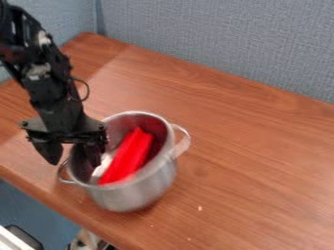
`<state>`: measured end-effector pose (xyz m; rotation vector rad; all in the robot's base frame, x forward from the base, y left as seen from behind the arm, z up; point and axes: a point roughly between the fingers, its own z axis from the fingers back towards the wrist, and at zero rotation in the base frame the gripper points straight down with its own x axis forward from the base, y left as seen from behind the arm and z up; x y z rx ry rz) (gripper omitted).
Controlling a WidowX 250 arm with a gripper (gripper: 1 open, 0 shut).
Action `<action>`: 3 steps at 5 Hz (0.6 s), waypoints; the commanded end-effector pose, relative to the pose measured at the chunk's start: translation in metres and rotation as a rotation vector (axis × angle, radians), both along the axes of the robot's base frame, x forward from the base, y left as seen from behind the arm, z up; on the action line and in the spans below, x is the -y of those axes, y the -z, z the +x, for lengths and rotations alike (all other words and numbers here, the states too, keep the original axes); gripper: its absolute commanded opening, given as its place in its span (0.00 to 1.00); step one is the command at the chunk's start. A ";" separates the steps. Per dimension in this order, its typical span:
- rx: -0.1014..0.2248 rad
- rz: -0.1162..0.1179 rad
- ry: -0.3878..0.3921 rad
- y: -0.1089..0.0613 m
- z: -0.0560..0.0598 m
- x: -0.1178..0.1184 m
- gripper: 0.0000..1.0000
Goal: Put the red object in the metal pot
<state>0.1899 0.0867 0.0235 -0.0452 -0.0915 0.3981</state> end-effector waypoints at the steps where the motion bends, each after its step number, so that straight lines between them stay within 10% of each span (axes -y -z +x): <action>1: 0.021 0.024 -0.001 -0.003 0.003 -0.005 0.00; 2: 0.025 0.019 -0.037 -0.004 0.004 0.001 0.00; 3: 0.024 0.009 -0.075 -0.003 0.004 0.007 1.00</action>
